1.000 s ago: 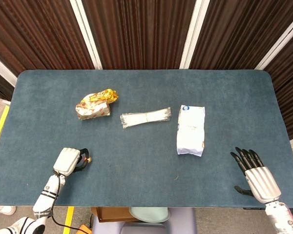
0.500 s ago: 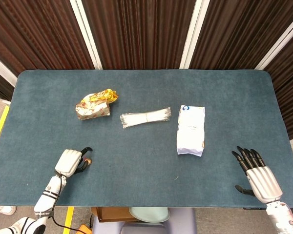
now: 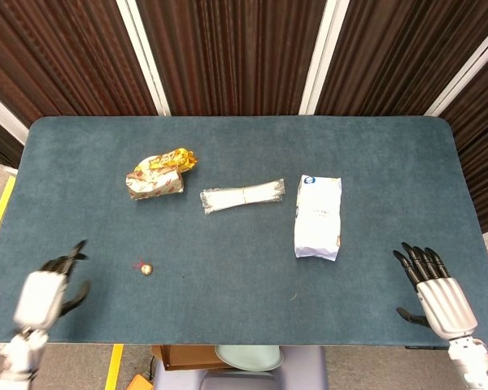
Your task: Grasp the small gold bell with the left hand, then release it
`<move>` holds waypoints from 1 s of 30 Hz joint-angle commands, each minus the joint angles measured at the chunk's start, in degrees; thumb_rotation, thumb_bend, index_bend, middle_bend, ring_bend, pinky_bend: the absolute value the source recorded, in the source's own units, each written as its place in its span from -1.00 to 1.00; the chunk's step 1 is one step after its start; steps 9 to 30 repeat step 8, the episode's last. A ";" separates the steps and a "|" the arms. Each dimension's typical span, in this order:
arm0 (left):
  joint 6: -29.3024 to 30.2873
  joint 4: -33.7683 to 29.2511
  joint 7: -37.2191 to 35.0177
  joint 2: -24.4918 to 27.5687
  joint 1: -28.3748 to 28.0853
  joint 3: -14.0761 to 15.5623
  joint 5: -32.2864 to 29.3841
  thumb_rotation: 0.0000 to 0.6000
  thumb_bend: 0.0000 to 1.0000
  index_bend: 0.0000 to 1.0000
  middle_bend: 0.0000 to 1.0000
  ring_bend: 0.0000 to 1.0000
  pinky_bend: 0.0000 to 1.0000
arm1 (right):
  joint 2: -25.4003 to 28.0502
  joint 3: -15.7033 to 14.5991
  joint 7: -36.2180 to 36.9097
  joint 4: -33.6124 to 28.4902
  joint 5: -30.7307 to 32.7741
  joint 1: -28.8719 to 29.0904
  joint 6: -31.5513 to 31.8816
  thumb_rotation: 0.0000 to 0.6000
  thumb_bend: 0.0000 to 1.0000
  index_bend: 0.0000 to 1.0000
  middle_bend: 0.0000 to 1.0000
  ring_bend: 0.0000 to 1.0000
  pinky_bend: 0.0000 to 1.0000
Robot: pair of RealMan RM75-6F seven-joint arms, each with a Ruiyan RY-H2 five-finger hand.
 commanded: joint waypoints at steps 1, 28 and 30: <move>8.54 -5.13 -2.88 8.12 8.24 5.78 5.76 1.00 -0.16 -0.89 -1.00 -1.00 -1.00 | 0.12 -0.16 -0.53 -0.29 -0.41 -0.27 0.39 1.00 -0.58 -1.00 -1.00 -1.00 -1.00; 0.79 -7.11 1.52 9.23 7.57 5.10 2.01 1.00 -0.17 -0.93 -1.00 -1.00 -1.00 | 0.01 -0.33 -0.81 -0.49 -0.92 -0.06 -0.09 1.00 -0.58 -1.00 -1.00 -1.00 -1.00; 0.79 -7.11 1.52 9.23 7.57 5.10 2.01 1.00 -0.17 -0.93 -1.00 -1.00 -1.00 | 0.01 -0.33 -0.81 -0.49 -0.92 -0.06 -0.09 1.00 -0.58 -1.00 -1.00 -1.00 -1.00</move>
